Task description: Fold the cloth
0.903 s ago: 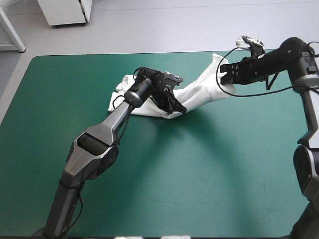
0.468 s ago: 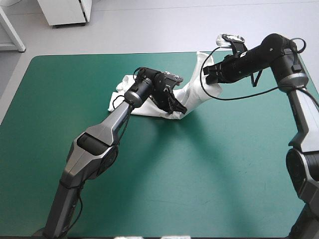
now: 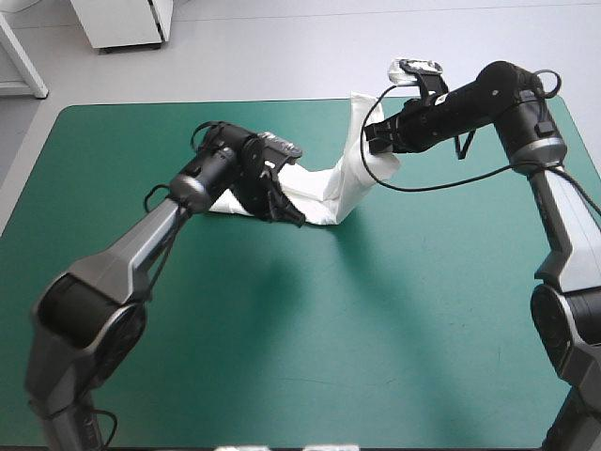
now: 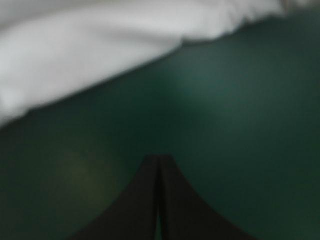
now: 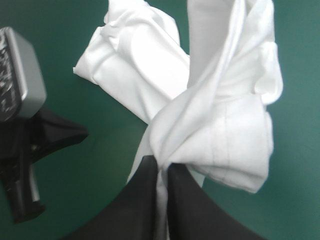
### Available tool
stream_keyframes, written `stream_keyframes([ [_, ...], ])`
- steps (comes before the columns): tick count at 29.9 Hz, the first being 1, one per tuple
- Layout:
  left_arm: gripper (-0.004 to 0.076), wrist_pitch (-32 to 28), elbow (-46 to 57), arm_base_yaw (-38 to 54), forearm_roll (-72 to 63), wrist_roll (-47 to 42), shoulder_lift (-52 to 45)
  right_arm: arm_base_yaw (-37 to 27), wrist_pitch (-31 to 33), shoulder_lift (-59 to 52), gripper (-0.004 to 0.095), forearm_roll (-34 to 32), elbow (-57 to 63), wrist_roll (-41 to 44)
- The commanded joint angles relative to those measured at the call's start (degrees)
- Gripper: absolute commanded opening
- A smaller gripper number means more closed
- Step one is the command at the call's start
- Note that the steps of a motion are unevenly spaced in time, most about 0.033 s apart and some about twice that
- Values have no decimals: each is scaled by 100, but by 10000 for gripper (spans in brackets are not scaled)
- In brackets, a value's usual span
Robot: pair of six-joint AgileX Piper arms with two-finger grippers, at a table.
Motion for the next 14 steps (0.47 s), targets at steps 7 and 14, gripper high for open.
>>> stream_keyframes([
  [7, -9, 307, 2418, 21, 378, -549, -3173, 558, -1237, -67, -13, 250, -220, -107],
  [14, -9, 307, 3263, 21, 600, -824, -4679, 1126, -1821, 530, -13, 250, -277, -147],
])
